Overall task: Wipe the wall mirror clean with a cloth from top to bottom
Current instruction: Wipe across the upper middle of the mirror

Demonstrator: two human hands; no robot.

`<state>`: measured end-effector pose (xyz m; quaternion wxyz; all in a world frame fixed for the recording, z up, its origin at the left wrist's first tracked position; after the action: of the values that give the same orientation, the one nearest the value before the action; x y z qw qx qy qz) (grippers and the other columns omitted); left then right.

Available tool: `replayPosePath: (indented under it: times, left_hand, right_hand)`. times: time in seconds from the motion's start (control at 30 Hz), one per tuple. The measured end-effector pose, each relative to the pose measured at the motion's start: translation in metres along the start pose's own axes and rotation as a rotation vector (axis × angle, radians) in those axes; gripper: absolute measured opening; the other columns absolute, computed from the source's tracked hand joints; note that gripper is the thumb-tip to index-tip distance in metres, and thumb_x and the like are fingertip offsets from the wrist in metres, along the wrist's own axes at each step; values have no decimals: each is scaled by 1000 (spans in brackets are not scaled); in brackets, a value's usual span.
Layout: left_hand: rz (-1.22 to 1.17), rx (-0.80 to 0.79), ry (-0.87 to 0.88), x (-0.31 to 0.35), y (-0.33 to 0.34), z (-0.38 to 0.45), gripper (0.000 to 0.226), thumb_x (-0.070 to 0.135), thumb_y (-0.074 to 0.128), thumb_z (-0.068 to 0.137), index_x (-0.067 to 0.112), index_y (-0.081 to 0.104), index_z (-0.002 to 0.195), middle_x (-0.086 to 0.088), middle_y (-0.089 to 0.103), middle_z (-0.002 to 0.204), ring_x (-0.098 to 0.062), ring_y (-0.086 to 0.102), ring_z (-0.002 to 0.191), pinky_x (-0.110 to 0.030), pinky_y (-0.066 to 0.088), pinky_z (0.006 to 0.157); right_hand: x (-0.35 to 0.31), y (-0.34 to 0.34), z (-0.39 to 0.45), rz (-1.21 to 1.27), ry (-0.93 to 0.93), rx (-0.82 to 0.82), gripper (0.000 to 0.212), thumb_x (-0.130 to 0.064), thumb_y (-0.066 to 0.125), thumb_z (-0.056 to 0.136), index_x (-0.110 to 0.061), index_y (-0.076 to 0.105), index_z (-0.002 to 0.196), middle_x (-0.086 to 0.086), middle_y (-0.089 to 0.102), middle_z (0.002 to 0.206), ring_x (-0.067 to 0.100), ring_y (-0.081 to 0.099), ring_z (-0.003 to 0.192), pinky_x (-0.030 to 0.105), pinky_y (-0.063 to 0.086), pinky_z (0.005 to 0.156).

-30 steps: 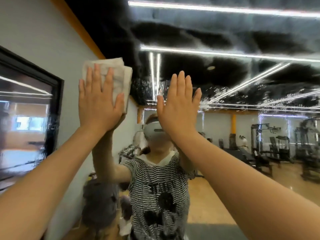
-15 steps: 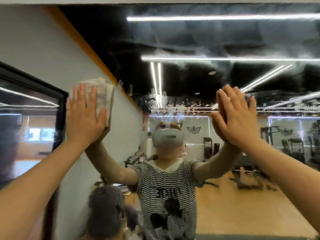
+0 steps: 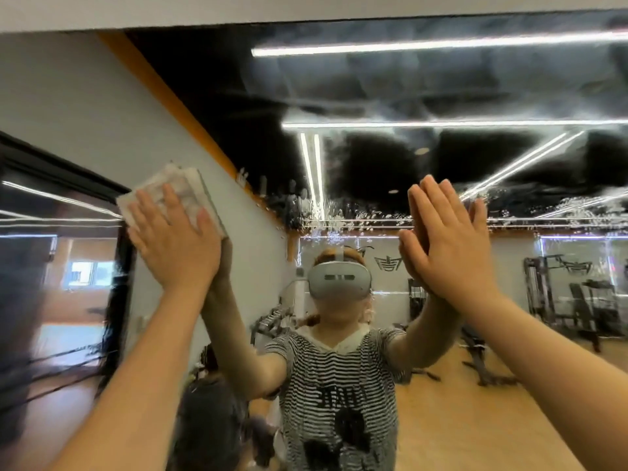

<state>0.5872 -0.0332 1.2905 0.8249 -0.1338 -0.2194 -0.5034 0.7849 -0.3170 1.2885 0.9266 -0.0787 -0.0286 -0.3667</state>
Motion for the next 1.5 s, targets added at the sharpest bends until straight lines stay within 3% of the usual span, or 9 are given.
replayPosePath:
  times: [0.1, 0.23, 0.43, 0.67, 0.8, 1.0, 1.2, 1.3, 1.5]
  left_hand:
    - [12, -18, 12, 27, 2, -13, 62, 36, 31, 101, 14, 11, 156, -18, 1, 162, -33, -2, 149, -47, -2, 119]
    - [55, -82, 236, 60, 10, -34, 63, 40, 20, 99, 17, 2, 156, -18, -5, 162, -33, -7, 149, -43, -7, 118]
    - [76, -195, 549, 22, 3, -15, 69, 50, 11, 94, 19, 0, 155, -15, -6, 162, -29, -9, 149, -44, -6, 118]
    - [6, -54, 75, -5, -1, -1, 65, 41, 19, 98, 14, 9, 156, -21, 1, 161, -35, -2, 149, -50, 0, 120]
    - [12, -56, 0, 32, 3, -20, 62, 35, 30, 102, 14, 7, 156, -21, -3, 161, -36, -6, 148, -49, -2, 120]
    - [47, -160, 387, 110, 15, -63, 65, 46, 10, 97, 21, -5, 155, -18, -12, 161, -33, -13, 148, -43, -11, 116]
    - [64, -256, 622, 93, 16, -48, 74, 55, 2, 86, 25, -7, 154, -12, -13, 162, -24, -16, 148, -35, -16, 114]
    - [36, -230, 553, 85, 13, -41, 72, 52, 12, 91, 23, -1, 155, -12, -9, 162, -26, -11, 149, -37, -12, 116]
    - [-50, -60, 88, 87, 12, -57, 65, 38, 26, 99, 11, 9, 155, -20, 0, 161, -35, -3, 149, -46, -3, 118]
  right_hand:
    - [0, 1, 1, 5, 0, 14, 68, -54, 23, 94, -20, 27, 153, 2, 21, 160, 20, 13, 149, 44, -3, 117]
    - [1, 0, 1, -6, -9, 16, 67, -54, 24, 94, -21, 27, 152, 2, 21, 160, 19, 13, 148, 45, -1, 118]
    - [1, -2, 2, 9, -14, -26, 69, -54, 21, 93, -21, 25, 153, 2, 18, 161, 20, 11, 149, 45, -3, 118]
    - [2, 0, 1, 8, -3, 17, 66, -52, 25, 94, -21, 27, 152, 2, 22, 160, 20, 14, 148, 47, 2, 119]
    - [1, 0, 1, 17, -1, 15, 66, -51, 24, 94, -20, 28, 152, 2, 21, 160, 20, 14, 149, 47, 1, 118]
    - [3, -2, 1, 10, -1, 1, 66, -52, 23, 94, -21, 25, 153, 0, 18, 161, 18, 10, 149, 44, -4, 118]
    - [1, -2, 0, 4, 6, -18, 66, -52, 24, 95, -23, 22, 154, 0, 16, 161, 16, 6, 149, 42, -8, 117]
    - [1, -3, 0, 8, 9, -30, 65, -51, 25, 96, -24, 21, 154, -2, 14, 162, 13, 2, 148, 40, -10, 116]
    - [0, -2, 0, 44, 9, 14, 67, -53, 20, 93, -23, 24, 153, -1, 17, 161, 14, 6, 148, 41, -8, 117]
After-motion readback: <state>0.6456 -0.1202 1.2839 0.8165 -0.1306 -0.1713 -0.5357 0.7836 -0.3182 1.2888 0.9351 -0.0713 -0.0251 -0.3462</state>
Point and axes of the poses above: each hand's wrist, its own z-axis towards the middle knuckle, its own y-axis out of the palm, x = y × z, the point moved 4 cm from there along z, towards the middle knuckle
